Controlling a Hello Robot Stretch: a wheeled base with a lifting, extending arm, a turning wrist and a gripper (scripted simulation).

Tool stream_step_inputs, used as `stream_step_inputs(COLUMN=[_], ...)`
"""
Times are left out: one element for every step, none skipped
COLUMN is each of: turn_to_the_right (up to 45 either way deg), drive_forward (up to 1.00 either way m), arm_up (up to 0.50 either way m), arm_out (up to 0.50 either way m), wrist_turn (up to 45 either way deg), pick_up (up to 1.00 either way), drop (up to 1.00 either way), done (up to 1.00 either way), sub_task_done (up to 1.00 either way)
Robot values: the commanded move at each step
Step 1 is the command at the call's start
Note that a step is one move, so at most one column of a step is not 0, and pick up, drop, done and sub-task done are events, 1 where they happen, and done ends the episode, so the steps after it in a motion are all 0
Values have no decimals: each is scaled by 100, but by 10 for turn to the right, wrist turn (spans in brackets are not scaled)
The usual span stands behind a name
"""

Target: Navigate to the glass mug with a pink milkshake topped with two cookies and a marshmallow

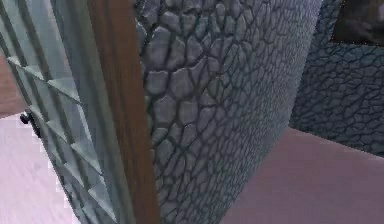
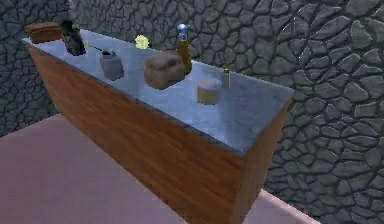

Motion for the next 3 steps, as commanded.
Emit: stream_step_inputs(turn_to_the_right=[450, 240, 0], drive_forward=[0, 0, 0], arm_up=[0, 0, 0], arm_out=[0, 0, 0], wrist_turn=[0, 0, 0], pick_up=[0, 0, 0], drop=[0, 0, 0], done=[0, 0, 100], sub_task_done=[0, 0, 0])
